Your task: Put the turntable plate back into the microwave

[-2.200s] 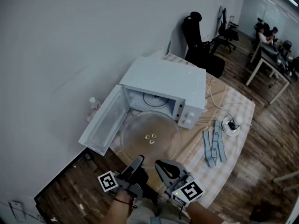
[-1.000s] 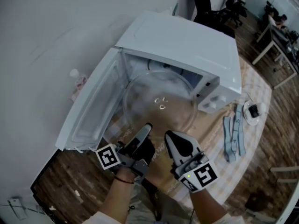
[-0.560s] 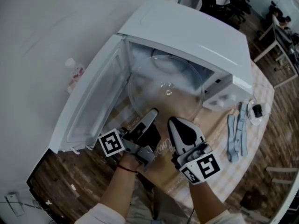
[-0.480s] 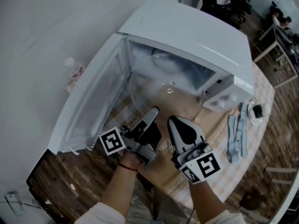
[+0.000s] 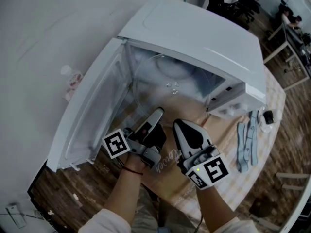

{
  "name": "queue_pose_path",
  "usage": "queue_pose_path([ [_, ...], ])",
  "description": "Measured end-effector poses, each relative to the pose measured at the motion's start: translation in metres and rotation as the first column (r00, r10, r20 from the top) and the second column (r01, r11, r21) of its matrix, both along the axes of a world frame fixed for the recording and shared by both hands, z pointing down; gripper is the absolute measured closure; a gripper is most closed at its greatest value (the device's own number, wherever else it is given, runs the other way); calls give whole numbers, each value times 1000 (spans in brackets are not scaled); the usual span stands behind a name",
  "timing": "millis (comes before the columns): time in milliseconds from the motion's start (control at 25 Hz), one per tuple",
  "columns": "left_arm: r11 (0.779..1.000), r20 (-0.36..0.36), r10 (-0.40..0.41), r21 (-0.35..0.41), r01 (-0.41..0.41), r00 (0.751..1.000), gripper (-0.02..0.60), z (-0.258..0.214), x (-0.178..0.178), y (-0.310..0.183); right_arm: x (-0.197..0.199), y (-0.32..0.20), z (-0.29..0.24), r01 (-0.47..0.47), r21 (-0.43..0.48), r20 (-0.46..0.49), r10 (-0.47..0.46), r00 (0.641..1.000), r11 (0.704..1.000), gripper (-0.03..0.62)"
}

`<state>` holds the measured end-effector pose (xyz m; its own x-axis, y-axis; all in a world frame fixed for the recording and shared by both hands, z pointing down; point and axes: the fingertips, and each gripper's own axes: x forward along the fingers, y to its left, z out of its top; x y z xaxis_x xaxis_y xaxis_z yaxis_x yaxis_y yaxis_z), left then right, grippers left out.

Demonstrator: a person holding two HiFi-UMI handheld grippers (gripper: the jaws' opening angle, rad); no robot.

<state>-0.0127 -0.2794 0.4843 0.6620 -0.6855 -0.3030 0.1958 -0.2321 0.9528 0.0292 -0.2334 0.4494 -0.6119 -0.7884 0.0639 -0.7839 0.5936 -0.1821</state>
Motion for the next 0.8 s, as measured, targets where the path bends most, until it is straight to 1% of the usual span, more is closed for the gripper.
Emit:
queue_pose_path([
  [120, 1000, 7, 7, -3, -7, 1000, 514, 5, 1, -7, 2, -7, 5, 2, 3, -20, -2, 1000, 1000, 560],
  [200, 1000, 14, 12, -3, -12, 1000, 514, 8, 1, -11, 3, -10, 10, 8, 8, -63, -7, 998, 1000, 560],
  [240, 1000, 18, 15, -2, -15, 1000, 514, 9, 2, -13, 3, -11, 12, 12, 18, -105, -10, 994, 1000, 560],
  [280, 1000, 22, 18, -2, -18, 1000, 514, 10, 2, -16, 3, -13, 14, 21, 36, -171, -15, 985, 999, 560],
  [320, 1000, 24, 21, -3, -21, 999, 514, 11, 3, -18, 2, -14, 16, 38, 57, -265, -22, 964, 998, 560],
  [360, 1000, 25, 24, -5, -24, 999, 512, 11, 3, -20, 2, -14, 21, 63, 74, -381, -30, 924, 995, 560],
  [400, 1000, 24, 26, -7, -26, 999, 512, 12, 4, -22, 1, -14, 26, 89, 81, -500, -37, 866, 993, 560],
  [440, 1000, 22, 28, -9, -27, 999, 512, 12, 4, -24, 0, -13, 31, 115, 88, -602, -39, 798, 990, 560],
  [480, 1000, 21, 29, -11, -29, 999, 511, 12, 4, -25, -1, -13, 34, 140, 103, -681, -33, 732, 985, 559],
  [520, 999, 20, 30, -12, -30, 999, 511, 12, 5, -26, -2, -14, 35, 166, 123, -740, -21, 672, 978, 559],
  [600, 999, 21, 30, -15, -30, 999, 511, 12, 5, -28, -4, -13, 37, 209, 146, -820, 0, 573, 967, 559],
  [680, 999, 22, 27, -18, -27, 999, 511, 12, 6, -28, -5, -12, 38, 237, 150, -873, 16, 488, 960, 559],
  [720, 999, 21, 26, -19, -25, 999, 509, 12, 6, -29, -6, -11, 38, 248, 150, -891, 22, 454, 957, 559],
  [800, 1000, 23, 23, -21, -23, 999, 509, 11, 6, -29, -7, -9, 39, 263, 139, -918, 25, 396, 955, 557],
])
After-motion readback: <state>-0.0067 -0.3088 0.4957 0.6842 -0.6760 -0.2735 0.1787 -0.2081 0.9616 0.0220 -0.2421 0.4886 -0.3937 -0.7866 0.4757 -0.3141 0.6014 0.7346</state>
